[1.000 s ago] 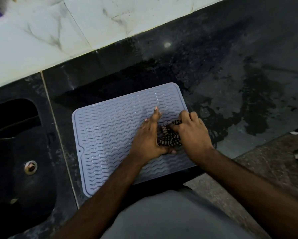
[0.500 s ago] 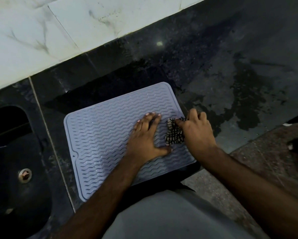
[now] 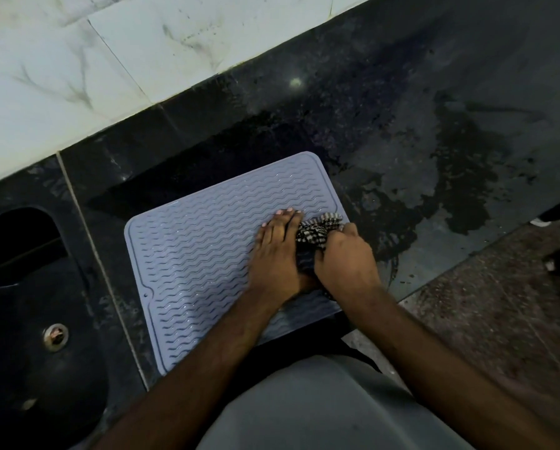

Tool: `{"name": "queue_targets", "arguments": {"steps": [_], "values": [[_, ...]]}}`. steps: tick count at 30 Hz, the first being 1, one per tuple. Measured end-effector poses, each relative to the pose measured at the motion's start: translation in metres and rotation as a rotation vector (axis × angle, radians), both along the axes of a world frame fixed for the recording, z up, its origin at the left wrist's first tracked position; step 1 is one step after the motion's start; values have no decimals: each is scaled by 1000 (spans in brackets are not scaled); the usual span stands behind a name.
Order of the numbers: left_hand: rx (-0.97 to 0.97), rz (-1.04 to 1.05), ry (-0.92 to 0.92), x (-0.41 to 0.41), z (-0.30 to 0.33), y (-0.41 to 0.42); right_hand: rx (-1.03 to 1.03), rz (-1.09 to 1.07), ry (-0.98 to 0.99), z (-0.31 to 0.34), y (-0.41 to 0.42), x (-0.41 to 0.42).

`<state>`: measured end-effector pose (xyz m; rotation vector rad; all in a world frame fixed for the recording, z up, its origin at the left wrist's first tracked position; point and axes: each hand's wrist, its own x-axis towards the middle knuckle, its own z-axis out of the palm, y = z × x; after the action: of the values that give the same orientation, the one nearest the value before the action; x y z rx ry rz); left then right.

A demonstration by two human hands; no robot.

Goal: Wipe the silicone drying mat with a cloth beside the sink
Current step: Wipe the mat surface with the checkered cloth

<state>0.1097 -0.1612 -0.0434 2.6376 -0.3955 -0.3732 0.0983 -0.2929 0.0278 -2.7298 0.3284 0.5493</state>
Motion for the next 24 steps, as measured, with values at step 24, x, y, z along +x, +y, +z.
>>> {"name": "queue_targets", "arguments": {"steps": [24], "values": [[75,110,19,-26,3,66,38,70,-29,2,45,-7]]}}
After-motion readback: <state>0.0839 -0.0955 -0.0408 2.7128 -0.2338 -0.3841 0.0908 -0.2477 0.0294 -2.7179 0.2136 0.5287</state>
